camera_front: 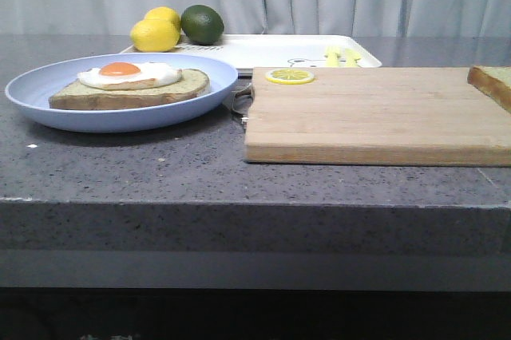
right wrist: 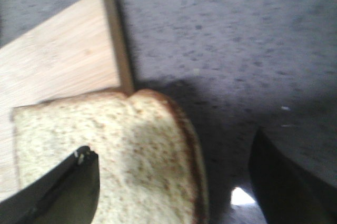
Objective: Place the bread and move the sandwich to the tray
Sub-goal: 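Grasp the bread slice with the right gripper and lift it, then carry the bread over the egg toast and lower it on top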
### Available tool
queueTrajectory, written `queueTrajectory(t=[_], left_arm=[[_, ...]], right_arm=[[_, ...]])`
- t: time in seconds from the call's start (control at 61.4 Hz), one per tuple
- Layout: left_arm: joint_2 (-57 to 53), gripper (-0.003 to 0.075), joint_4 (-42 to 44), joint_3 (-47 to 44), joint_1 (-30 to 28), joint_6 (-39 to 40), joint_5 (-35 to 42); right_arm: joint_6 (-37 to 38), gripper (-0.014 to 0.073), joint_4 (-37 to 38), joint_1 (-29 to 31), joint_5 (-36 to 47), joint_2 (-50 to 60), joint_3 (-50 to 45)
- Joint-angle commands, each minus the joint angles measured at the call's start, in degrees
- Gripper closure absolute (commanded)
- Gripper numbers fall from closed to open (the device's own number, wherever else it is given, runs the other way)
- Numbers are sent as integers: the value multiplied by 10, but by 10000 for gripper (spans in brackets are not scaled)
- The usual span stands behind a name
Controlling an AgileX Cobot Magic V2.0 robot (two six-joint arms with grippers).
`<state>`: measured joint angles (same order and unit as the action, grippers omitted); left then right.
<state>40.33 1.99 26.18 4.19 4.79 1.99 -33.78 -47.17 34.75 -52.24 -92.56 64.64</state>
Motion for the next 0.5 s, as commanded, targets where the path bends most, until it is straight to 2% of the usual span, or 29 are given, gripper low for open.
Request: queueTrajectory(t=[0.0,0.163,0.244,0.342,0.423,0.456,0.489], left_arm=[[2,80,0,21,5,4,48],[2,80,0,21,5,4,48],[2,80,0,21,5,4,48],[2,80,0,21,5,4,48],[2,80,0,21,5,4,48],[2,81,0,21,5,4,48],[2,81,0,21,5,4,48]], right_arm=[[-46,1,-64,6,-34,5,20],[-49,6,-67,-6,-52,-19,20],[-49,71,-68,-8,-62,-19,20],[-49,366,-75,-8,-79,-17,27],[-49,660,-83,-7,-100,-16,38],[-49,715,-90,-6,-106,-13,42],[-49,704,-98,-6,-113,-10,45]])
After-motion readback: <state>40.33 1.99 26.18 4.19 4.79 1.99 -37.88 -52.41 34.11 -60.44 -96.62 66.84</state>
